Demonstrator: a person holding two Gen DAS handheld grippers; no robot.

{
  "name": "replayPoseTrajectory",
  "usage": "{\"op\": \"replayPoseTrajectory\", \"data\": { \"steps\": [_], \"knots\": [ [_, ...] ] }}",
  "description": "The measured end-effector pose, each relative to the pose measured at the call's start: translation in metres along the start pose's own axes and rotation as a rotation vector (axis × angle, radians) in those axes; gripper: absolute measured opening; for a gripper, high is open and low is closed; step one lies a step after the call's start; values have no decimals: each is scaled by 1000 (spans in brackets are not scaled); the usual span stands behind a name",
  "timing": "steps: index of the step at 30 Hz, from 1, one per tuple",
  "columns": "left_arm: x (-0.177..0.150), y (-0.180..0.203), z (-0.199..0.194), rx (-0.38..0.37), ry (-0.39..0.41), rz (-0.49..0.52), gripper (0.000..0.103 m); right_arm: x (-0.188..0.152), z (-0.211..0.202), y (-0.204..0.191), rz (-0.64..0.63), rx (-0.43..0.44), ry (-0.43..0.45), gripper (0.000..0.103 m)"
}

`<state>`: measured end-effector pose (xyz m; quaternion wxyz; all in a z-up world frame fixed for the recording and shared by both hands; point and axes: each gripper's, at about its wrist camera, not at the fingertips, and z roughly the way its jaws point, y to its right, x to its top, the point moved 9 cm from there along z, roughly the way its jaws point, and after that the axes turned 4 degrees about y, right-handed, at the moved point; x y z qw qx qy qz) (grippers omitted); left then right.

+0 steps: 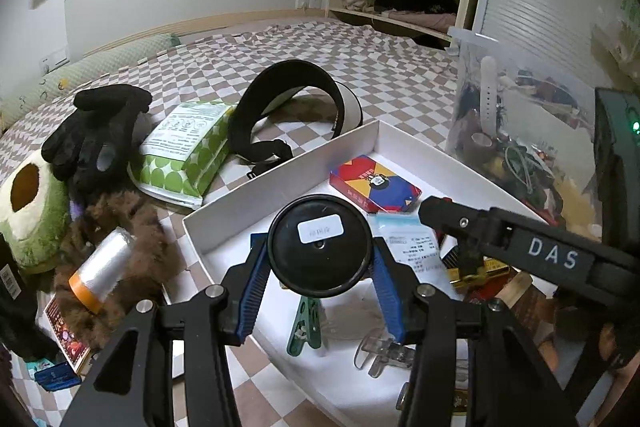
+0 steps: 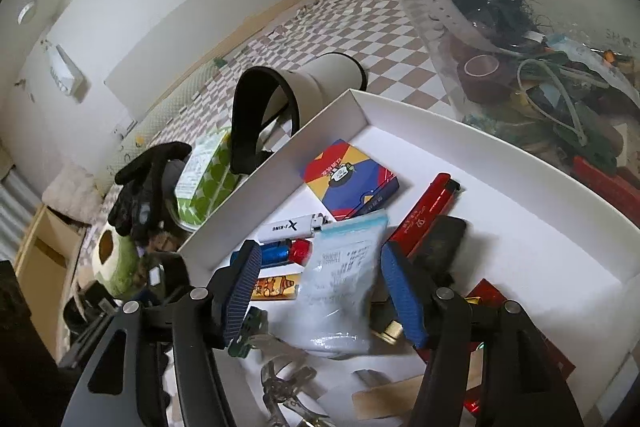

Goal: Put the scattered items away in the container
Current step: 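Open both grippers to drop the sachet and tin into the tray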

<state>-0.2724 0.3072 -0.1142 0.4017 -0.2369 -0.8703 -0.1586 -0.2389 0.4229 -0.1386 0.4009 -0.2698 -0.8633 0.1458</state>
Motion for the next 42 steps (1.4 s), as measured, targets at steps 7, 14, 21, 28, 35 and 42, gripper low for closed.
{"op": "replayPoseTrajectory", "data": {
  "steps": [7,14,21,28,35,42],
  "knots": [
    [-1,4,9,-21,-36,-2,50,1,0,4,27,3,4,63],
    [-6,7,11,-8,-66,17,73,1,2,1,14,8,-10,63],
    [-4,8,8,4,-60,32,77,1,4,5,26,0,-13,68],
    [-5,9,6,1,-60,35,77,1,4,3,27,0,-13,69],
    [-6,5,3,1,-62,23,77,2,2,4,34,-7,2,80],
    [-5,-3,-4,49,-36,15,99,4,-1,7,40,-35,29,102]
  ]
}}
